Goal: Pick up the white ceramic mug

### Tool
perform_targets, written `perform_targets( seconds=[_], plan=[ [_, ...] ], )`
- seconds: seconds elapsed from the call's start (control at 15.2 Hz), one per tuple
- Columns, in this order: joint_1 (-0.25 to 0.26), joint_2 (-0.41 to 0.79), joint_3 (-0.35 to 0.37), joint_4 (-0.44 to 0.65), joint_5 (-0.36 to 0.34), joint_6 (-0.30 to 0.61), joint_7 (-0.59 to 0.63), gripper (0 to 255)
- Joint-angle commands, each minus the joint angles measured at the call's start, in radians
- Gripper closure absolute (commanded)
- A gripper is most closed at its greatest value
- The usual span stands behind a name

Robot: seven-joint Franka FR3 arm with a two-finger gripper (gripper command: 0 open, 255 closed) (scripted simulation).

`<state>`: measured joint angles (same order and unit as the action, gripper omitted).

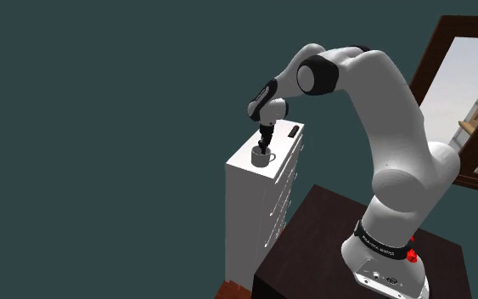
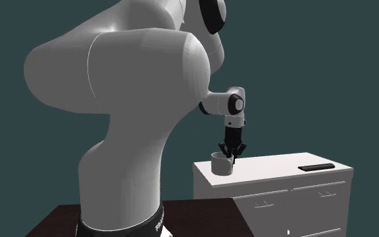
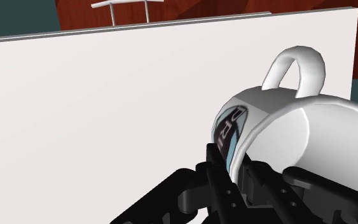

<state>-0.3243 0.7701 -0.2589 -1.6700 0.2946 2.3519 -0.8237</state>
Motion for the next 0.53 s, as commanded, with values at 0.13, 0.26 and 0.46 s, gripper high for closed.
perform_targets(
  seconds=[0.13, 0.26, 0.46],
  plan=[
    [0.007, -0.034, -0.009, -0.006, -0.009, -0.027, 0.007, 255],
    [0.010, -0.053, -0.014, -0.009, -0.015, -0.043, 0.010, 255],
    [0.015, -0.082, -0.021, -0.013, -0.023, -0.068, 0.016, 255]
  ],
)
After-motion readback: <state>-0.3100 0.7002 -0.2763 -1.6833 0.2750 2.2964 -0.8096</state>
